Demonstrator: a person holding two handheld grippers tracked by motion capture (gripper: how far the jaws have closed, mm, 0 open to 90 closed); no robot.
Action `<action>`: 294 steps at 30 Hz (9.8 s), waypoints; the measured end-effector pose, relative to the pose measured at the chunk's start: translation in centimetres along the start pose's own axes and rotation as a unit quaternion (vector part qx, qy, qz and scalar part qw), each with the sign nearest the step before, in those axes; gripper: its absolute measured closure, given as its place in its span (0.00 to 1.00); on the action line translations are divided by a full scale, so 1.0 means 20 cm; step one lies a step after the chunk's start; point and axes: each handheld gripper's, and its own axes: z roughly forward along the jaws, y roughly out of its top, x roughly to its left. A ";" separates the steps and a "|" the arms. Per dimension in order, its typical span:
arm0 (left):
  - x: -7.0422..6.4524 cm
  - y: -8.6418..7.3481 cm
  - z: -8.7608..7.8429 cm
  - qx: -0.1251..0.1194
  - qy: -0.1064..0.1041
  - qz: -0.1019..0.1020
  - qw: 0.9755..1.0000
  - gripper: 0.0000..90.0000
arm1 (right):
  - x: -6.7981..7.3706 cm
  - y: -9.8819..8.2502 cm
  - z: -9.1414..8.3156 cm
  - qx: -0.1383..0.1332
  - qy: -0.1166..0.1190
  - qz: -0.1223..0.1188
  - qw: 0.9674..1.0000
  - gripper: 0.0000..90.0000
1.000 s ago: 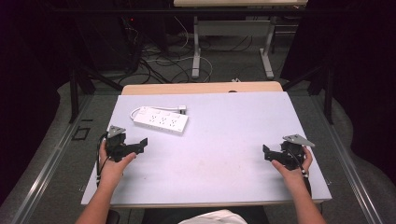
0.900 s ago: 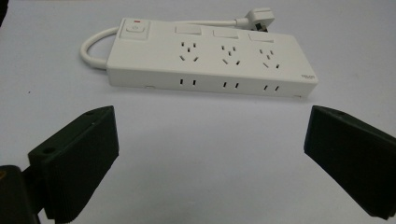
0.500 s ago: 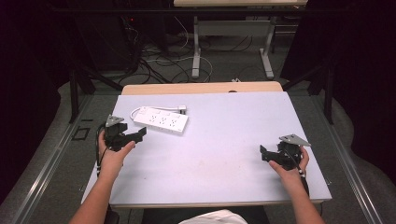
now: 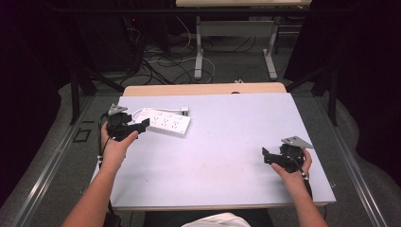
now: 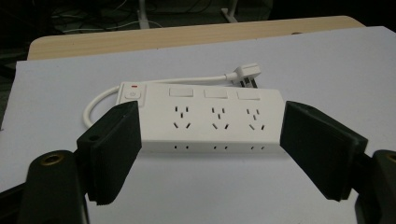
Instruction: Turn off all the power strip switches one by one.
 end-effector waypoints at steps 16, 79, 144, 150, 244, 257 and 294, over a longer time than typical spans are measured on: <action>-0.03 0.17 0.06 -0.004 0.007 0.010 1.000 0.35 | -0.01 0.00 0.00 0.002 0.000 0.003 1.000 0.04; 0.19 0.38 0.56 0.087 0.077 0.013 0.993 0.76 | 0.02 -0.02 0.03 0.011 0.002 -0.006 1.000 0.05; 0.29 0.24 0.75 0.197 0.096 -0.018 0.975 1.00 | 0.06 -0.03 -0.02 0.011 0.018 -0.021 1.000 0.02; 0.29 0.23 0.75 0.198 0.095 -0.021 0.975 1.00 | 0.06 -0.04 -0.01 0.013 0.017 -0.020 1.000 0.02; 0.06 0.23 0.77 0.187 0.026 0.011 0.982 1.00 | 0.07 -0.02 0.00 0.010 0.025 -0.021 0.999 0.02; 0.04 0.22 0.80 0.187 0.025 0.016 0.982 1.00 | 0.07 -0.02 0.00 0.010 0.026 -0.022 0.999 0.02; 0.04 0.21 0.81 0.191 0.030 0.020 0.981 1.00 | 0.06 -0.02 0.00 0.011 0.025 -0.023 0.999 0.02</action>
